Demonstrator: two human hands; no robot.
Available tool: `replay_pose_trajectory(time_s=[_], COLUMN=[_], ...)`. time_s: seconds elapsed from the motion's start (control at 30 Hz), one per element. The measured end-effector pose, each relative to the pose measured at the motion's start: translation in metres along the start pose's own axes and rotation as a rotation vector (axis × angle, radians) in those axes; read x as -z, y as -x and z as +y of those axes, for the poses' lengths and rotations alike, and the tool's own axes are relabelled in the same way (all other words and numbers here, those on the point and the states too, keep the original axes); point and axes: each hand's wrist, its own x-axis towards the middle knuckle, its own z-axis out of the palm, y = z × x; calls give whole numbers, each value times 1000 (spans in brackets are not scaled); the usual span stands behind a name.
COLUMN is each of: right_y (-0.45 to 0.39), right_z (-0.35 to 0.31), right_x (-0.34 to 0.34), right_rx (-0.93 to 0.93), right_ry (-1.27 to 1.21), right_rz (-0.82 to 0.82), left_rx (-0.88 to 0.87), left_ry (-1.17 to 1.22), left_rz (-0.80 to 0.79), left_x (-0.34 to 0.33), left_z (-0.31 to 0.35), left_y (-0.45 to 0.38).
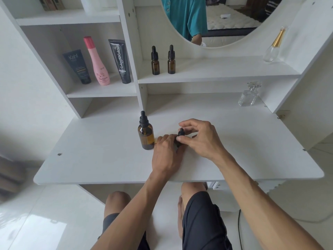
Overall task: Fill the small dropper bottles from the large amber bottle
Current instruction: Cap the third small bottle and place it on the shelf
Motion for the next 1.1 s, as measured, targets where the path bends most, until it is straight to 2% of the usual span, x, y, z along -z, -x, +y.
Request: replay_pose_trajectory(time_s=[0.17, 0.57, 0.87, 1.0, 1.1], right_y=[-1, -1, -2, -5, -7], right_z=[1, 4, 9, 7, 7], right_x=[0, -5, -4, -1, 5], right_rx=[9, 45, 14, 20, 13], right_ry=[5, -12, 1, -47, -87], right_rz=[-20, 82, 11, 85, 163], left_rx=[9, 39, 27, 2, -43], left_ry=[7, 7, -19, -57, -205], left_rz=[-3, 6, -2, -9, -63], left_x=[0, -2, -4, -3, -4], left_z=[0, 1, -3, -4, 1], left_y=[-1, -4, -3, -1, -1])
